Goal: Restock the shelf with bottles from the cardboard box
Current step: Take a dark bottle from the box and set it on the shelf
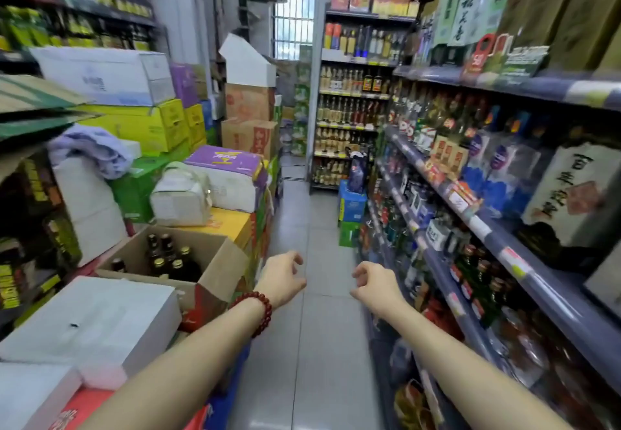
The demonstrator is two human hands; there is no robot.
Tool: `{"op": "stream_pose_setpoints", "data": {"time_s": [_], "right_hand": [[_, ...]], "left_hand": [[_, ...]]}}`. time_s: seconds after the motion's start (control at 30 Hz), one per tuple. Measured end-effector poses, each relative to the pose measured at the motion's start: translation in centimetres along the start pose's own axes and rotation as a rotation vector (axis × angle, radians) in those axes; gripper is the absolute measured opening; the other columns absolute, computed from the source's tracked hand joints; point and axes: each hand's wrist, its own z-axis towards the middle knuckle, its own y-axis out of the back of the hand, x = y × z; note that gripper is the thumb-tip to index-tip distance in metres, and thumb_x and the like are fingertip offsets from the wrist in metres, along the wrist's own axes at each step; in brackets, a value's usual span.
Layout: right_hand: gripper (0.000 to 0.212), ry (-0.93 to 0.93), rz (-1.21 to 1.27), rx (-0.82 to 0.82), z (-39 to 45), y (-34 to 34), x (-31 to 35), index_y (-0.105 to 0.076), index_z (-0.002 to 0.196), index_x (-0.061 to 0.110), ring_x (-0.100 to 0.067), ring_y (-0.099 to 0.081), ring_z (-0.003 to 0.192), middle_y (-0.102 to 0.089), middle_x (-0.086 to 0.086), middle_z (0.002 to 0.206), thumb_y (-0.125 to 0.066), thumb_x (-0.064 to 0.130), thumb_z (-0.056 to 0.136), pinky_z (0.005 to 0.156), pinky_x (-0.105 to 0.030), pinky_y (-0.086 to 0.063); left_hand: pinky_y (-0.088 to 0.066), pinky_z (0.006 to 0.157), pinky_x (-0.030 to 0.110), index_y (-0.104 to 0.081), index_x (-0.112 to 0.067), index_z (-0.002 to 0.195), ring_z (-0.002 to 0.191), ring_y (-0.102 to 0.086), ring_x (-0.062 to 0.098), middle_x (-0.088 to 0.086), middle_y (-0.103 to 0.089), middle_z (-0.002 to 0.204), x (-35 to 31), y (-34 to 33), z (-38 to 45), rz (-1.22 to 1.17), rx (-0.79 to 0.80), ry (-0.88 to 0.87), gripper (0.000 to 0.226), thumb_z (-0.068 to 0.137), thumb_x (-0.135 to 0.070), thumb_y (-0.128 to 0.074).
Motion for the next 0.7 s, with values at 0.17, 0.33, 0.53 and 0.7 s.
{"op": "stream_pose_setpoints", "data": {"time_s": [0.17, 0.33, 0.53, 0.7], "right_hand": [[0.025, 0.124, 0.019, 0.156, 5.5, -6.1, 4.6, -0.066, 0.101, 0.012, -0.024, -0.065, 0.095, -0.07, -0.007, 0.094, -0.067, 0.008, 0.076, 0.081, -0.028, -0.05], [0.022, 0.268, 0.013, 0.29, 10.8, -12.0, 10.4, -0.063, 0.097, 0.013, -0.018, -0.06, 0.081, -0.064, -0.004, 0.086, -0.07, 0.012, 0.076, 0.068, -0.024, -0.048], [0.031, 0.404, 0.007, 0.387, 17.8, -17.0, 18.5, -0.061, 0.108, 0.02, -0.013, -0.057, 0.085, -0.062, 0.002, 0.096, -0.069, 0.015, 0.078, 0.056, -0.015, -0.041], [0.026, 0.482, 0.007, 0.463, 21.9, -20.8, 23.8, -0.061, 0.105, 0.021, -0.01, -0.055, 0.082, -0.06, 0.005, 0.09, -0.07, 0.019, 0.08, 0.055, -0.008, -0.035]], "left_hand": [[-0.049, 0.079, 0.028, -0.06, -0.011, 0.112, 0.096, -0.063, 0.023, 0.007, -0.067, 0.101, 6.2, 3.1, 1.3, 0.059, -0.097, 0.186, 0.031, 0.083, -0.02, -0.065], [-0.051, 0.078, 0.028, -0.06, -0.013, 0.113, 0.095, -0.061, 0.019, 0.005, -0.064, 0.104, 12.6, 5.9, 4.3, 0.05, -0.198, 0.317, 0.032, 0.083, -0.024, -0.065], [-0.049, 0.079, 0.024, -0.059, -0.015, 0.117, 0.091, -0.06, 0.014, 0.002, -0.066, 0.101, 19.6, 9.6, 8.7, -0.036, -0.301, 0.413, 0.037, 0.084, -0.027, -0.068], [-0.048, 0.077, 0.021, -0.06, -0.017, 0.11, 0.092, -0.062, 0.015, -0.002, -0.063, 0.095, 24.8, 12.1, 10.5, -0.115, -0.347, 0.523, 0.031, 0.084, -0.028, -0.07]]}}
